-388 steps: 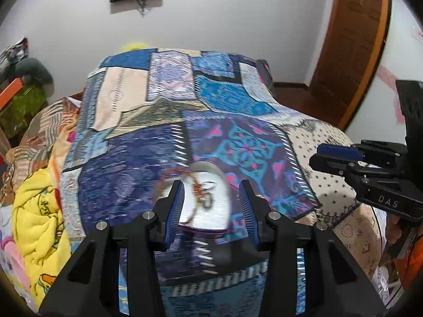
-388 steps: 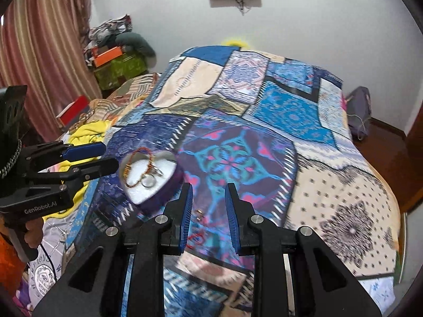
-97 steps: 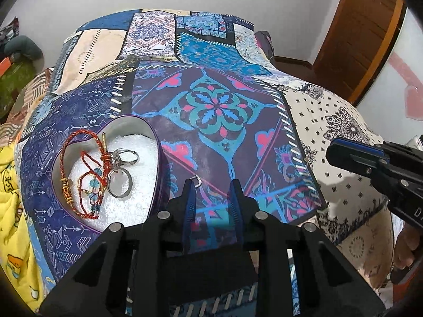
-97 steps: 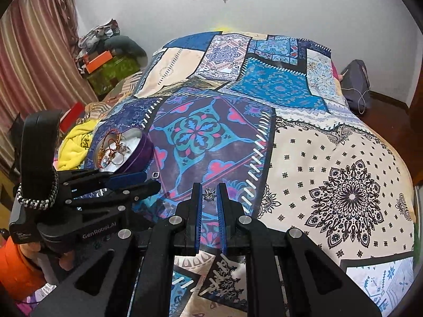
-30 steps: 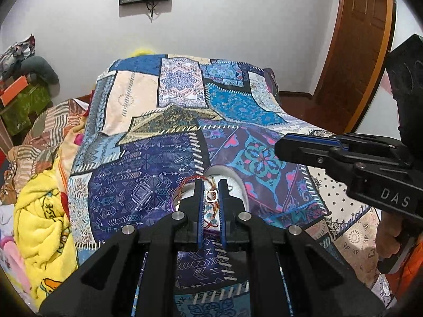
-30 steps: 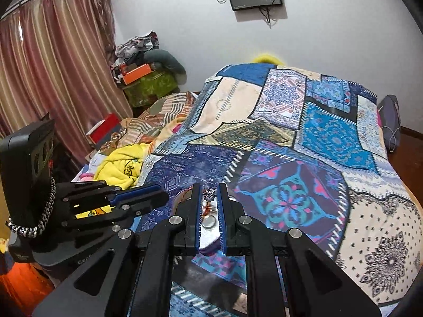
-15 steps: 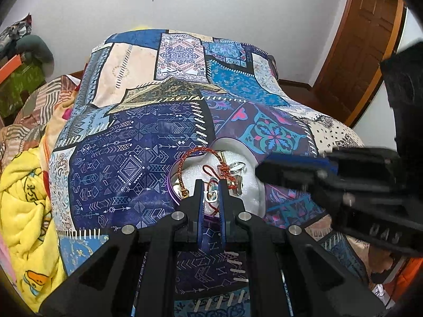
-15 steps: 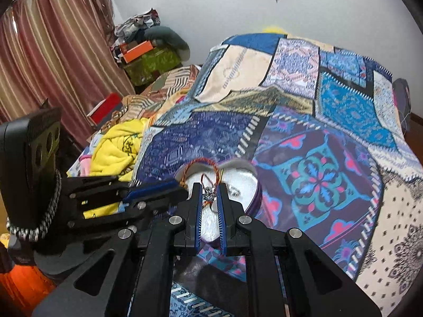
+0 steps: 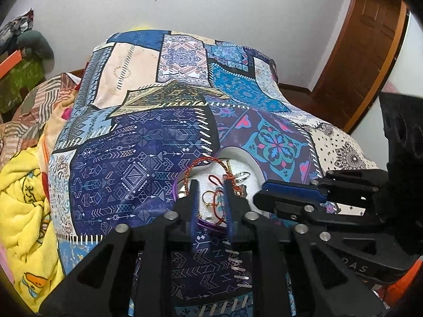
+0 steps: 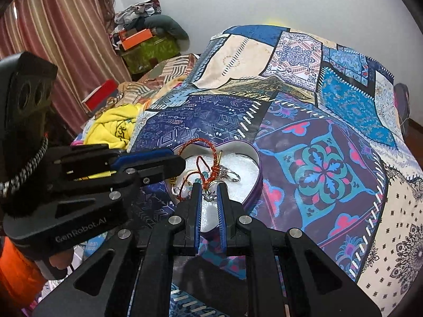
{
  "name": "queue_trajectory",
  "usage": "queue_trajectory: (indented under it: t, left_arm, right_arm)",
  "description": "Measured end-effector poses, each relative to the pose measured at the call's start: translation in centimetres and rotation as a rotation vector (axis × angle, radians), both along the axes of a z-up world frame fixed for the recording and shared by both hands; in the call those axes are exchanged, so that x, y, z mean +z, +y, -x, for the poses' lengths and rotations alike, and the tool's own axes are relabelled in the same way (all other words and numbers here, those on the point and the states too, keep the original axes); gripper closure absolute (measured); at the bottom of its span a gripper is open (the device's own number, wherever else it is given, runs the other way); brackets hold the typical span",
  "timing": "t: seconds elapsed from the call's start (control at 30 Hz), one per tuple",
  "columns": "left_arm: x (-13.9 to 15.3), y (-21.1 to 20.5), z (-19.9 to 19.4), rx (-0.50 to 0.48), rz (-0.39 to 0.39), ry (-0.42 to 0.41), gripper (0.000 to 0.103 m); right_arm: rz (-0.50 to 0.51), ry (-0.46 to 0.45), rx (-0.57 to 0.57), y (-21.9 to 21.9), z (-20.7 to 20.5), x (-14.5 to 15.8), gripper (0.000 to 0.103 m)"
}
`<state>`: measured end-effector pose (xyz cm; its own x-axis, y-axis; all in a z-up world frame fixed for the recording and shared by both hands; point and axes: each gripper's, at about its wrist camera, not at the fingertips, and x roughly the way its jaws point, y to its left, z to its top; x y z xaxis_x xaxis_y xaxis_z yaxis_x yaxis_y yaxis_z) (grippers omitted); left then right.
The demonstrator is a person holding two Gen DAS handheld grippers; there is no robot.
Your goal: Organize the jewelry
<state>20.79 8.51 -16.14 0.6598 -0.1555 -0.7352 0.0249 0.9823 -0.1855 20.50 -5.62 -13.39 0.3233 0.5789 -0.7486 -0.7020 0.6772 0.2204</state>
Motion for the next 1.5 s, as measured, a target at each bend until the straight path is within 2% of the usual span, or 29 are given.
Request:
queue_trajectory:
  t: [0.07, 0.13, 0.2, 0.43, 0.63, 0.8, 0.97, 1.13, 1.27, 1.33, 1.43, 1.5]
  left_arm:
    - [0.1, 0.4, 0.1, 0.01, 0.015, 0.0, 0.074]
    - [0.4, 0.6, 0.2, 0.017, 0.022, -0.003, 0.072]
    - [0.7, 0.7, 0.4, 0.021, 0.024, -0.006, 0.072]
    - [3.3, 0.5, 1.9, 0.027, 0.014, -0.051, 0.071]
    - [7.1, -0.3, 4.4, 0.029, 0.001, -0.125, 0.071]
    - [11.7, -1.4, 8.1, 0.035, -0.015, -0.242, 0.071]
    - [16.7, -3.2, 13.3, 0.052, -0.069, -0.413, 0.071]
    - [20.4, -5.3, 19.2, 0.098, -0.146, -0.596, 0.059]
    - [21.8, -6.6, 23.0, 0.147, -0.193, -0.704, 0.036]
    - [22.1, -6.9, 24.3, 0.176, -0.209, -0.742, 0.03]
    - [22.3, -7.1, 25.6, 0.214, -0.219, -0.771, 0.015]
    - [22.4, -7.1, 26.2, 0.231, -0.224, -0.787, 0.007]
  right_arm:
    - [0.009, -0.013, 0.0, -0.1, 0.1, 0.2, 0.085]
    - [0.007, -0.032, -0.006, -0.2, 0.3, 0.5, 0.072]
    - [0.001, -0.047, -0.016, -0.5, 0.3, 1.0, 0.067]
    - [-0.038, -0.062, -0.055, -1.6, 0.5, 3.0, 0.067]
    - [-0.086, -0.122, -0.089, -3.0, 2.1, 6.5, 0.067]
    - [-0.156, -0.226, -0.14, -5.0, 4.4, 11.2, 0.067]
    - [-0.243, -0.35, -0.178, -6.8, 8.0, 16.0, 0.067]
    - [-0.335, -0.492, -0.209, -8.5, 12.9, 20.0, 0.067]
    - [-0.371, -0.58, -0.233, -9.1, 16.4, 21.7, 0.064]
    - [-0.378, -0.607, -0.254, -9.3, 17.3, 21.9, 0.044]
    - [-0.379, -0.655, -0.301, -9.4, 18.2, 22.0, 0.024]
    - [-0.371, -0.679, -0.329, -9.3, 18.7, 22.0, 0.015]
